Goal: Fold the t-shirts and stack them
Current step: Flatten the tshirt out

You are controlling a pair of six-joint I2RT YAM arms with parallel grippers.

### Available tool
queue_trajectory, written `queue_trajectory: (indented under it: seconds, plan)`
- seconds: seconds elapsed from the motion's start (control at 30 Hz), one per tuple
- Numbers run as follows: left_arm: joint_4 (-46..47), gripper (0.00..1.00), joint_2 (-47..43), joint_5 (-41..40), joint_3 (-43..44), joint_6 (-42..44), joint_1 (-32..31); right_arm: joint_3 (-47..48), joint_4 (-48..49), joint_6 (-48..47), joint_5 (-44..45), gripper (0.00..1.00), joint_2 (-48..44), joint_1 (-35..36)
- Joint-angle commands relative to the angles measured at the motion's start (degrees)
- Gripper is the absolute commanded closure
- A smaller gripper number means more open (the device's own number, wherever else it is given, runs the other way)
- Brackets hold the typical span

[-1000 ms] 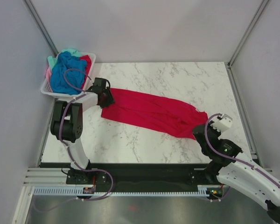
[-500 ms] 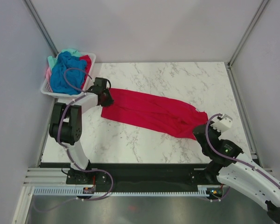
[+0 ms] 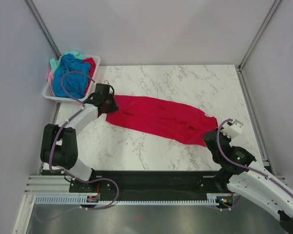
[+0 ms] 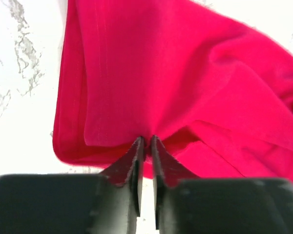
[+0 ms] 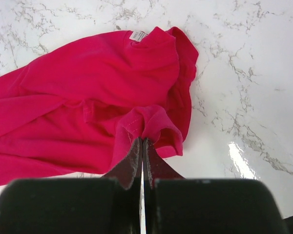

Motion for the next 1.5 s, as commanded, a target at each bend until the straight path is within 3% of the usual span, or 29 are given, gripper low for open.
queue_trajectory:
  seconds: [0.0,0.1,0.4,0.5,0.63,0.83,1.17,1.47]
  plan:
    - [-1.0,0.79,-7.2,0.8,-1.4,2.7,-0.2,3.2,-0.6,-1.5,-1.2,1.00,-1.2,-0.1]
    - [-1.6,0.59,-7.6,0.8,-3.9,2.9,-0.2,3.3,-0.8,-1.0,-2.9,1.00,-1.7,-0.1]
    - [1.9,0.53,-2.8,2.2,-9.0,2.5,-0.2,1.5,-0.9,-0.2,-6.5,1.00,-2.8,-0.1]
    - [2.3,0.48,-0.9,1.3,-7.4,2.1,-0.2,1.0,-0.4,-0.2,-6.5,1.00,-2.2,-0.1]
    - [2.6,0.33,0.0,-2.2,-4.6,1.7,-0.2,0.8,0.8,-1.5,-6.5,1.00,-0.4,-0.1]
    - [3.5,0.23,0.4,-2.4,-2.4,2.7,-0.2,-0.1,3.2,-2.8,-6.1,1.00,2.0,-0.1]
    - [2.7,0.28,4.2,-5.0,1.8,3.9,-0.2,-1.4,5.8,-3.9,-6.5,1.00,4.5,-0.1]
    - [1.7,0.44,6.6,-5.5,4.0,4.3,-0.2,-2.2,6.0,-4.3,-6.6,1.00,3.4,-0.1]
